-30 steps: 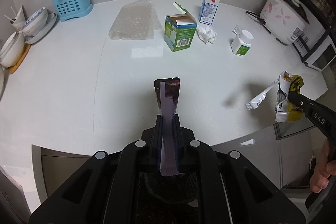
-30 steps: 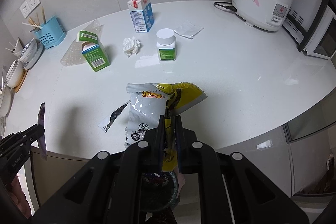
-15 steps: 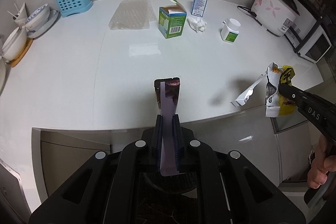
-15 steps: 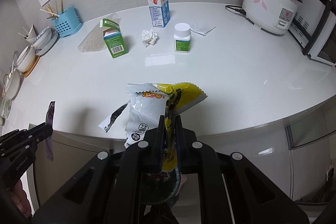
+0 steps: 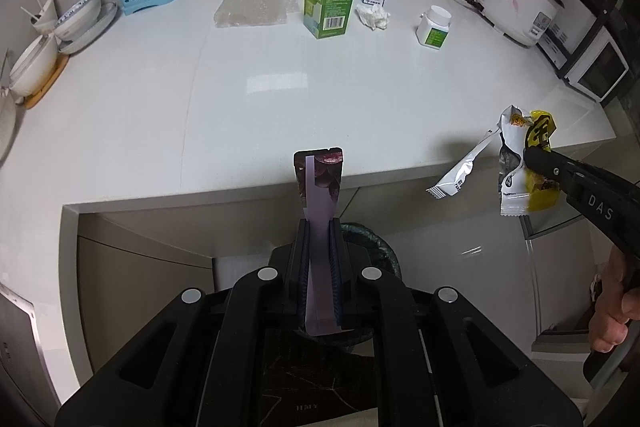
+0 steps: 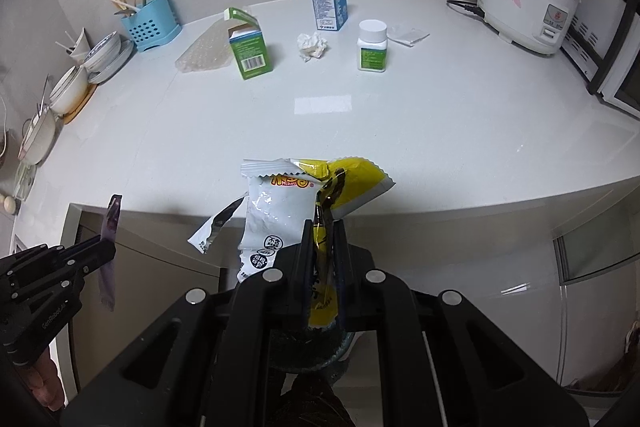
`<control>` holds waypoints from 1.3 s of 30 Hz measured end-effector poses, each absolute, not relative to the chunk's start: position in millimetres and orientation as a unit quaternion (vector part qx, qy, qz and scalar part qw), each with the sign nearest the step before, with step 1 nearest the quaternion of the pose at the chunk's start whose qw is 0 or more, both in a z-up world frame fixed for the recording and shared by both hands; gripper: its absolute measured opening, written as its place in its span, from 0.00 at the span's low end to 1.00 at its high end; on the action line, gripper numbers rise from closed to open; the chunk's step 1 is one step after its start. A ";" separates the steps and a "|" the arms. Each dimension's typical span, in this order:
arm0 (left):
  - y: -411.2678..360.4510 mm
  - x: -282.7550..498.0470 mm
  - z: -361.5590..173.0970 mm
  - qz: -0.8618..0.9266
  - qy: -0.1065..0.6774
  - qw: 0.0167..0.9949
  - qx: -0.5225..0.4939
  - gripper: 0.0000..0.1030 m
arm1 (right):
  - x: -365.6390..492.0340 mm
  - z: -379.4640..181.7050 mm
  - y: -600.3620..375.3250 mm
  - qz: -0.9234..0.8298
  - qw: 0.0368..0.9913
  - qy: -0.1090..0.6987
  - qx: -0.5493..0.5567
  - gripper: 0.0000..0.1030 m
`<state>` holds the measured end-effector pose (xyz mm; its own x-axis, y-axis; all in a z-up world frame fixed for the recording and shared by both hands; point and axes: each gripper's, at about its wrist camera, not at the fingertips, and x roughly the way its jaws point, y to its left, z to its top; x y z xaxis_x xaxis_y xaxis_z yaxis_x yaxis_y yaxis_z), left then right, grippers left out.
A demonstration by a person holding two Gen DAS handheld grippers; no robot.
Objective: Collect trash
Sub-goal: 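Carry the purple strip and yellow bag down over the trash bin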
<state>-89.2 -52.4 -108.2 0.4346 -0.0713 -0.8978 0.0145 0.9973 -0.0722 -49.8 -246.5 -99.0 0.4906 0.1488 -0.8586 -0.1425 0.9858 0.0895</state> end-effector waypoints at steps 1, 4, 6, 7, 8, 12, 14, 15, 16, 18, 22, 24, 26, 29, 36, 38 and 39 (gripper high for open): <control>-51.4 -90.9 -111.1 -0.023 0.533 0.845 -0.028 0.08 | -52.4 -100.9 -246.1 0.087 0.863 0.498 0.002 0.08; -48.4 -93.6 -117.9 -0.020 0.537 0.843 -0.032 0.08 | -56.4 -106.8 -247.1 0.090 0.860 0.503 0.004 0.08; -47.8 -95.6 -120.9 -0.017 0.537 0.843 -0.031 0.08 | -59.2 -112.5 -248.1 0.089 0.858 0.505 0.001 0.08; -47.9 -96.8 -122.6 -0.017 0.537 0.843 -0.031 0.08 | -60.1 -114.9 -248.9 0.090 0.858 0.506 0.000 0.08; -48.1 -97.8 -124.4 -0.017 0.538 0.842 -0.032 0.08 | -61.4 -117.3 -249.5 0.090 0.857 0.507 0.000 0.08; -48.5 -101.1 -132.8 -0.019 0.538 0.842 -0.037 0.08 | -66.1 -127.5 -250.3 0.093 0.855 0.511 -0.003 0.08; -48.5 -102.6 -138.4 -0.022 0.536 0.843 -0.039 0.08 | -68.3 -133.3 -250.6 0.096 0.853 0.514 -0.001 0.08; -48.8 -103.0 -141.2 -0.024 0.536 0.843 -0.040 0.08 | -69.4 -135.3 -250.4 0.098 0.853 0.512 -0.001 0.08; -49.3 -102.9 -144.3 -0.025 0.536 0.843 -0.039 0.08 | -71.4 -137.6 -250.1 0.100 0.856 0.507 -0.002 0.08; -49.2 -102.4 -150.8 -0.024 0.535 0.843 -0.041 0.08 | -74.1 -141.7 -249.7 0.112 0.857 0.503 0.007 0.08; -47.3 -103.7 -161.3 -0.025 0.530 0.847 -0.046 0.08 | -77.1 -156.8 -248.4 0.117 0.854 0.506 0.013 0.08; -46.1 -104.4 -166.2 -0.024 0.527 0.849 -0.043 0.08 | -78.9 -167.0 -246.9 0.116 0.852 0.511 0.011 0.08; -43.9 -104.9 -173.1 -0.022 0.525 0.850 -0.042 0.08 | -80.0 -178.4 -245.7 0.116 0.848 0.517 0.011 0.08; -42.7 -106.9 -185.0 -0.018 0.517 0.856 -0.023 0.08 | -82.8 -194.4 -240.0 0.123 0.844 0.521 0.000 0.08; -33.0 -103.7 -215.4 -0.017 0.530 0.847 -0.040 0.08 | -87.6 -228.9 -227.2 0.133 0.832 0.538 -0.007 0.08; -29.3 -101.7 -222.7 -0.016 0.534 0.844 -0.050 0.08 | -87.3 -238.8 -224.4 0.135 0.830 0.541 -0.010 0.08; -27.6 -100.2 -225.9 -0.016 0.535 0.843 -0.053 0.08 | -87.0 -243.6 -223.8 0.138 0.829 0.543 -0.009 0.08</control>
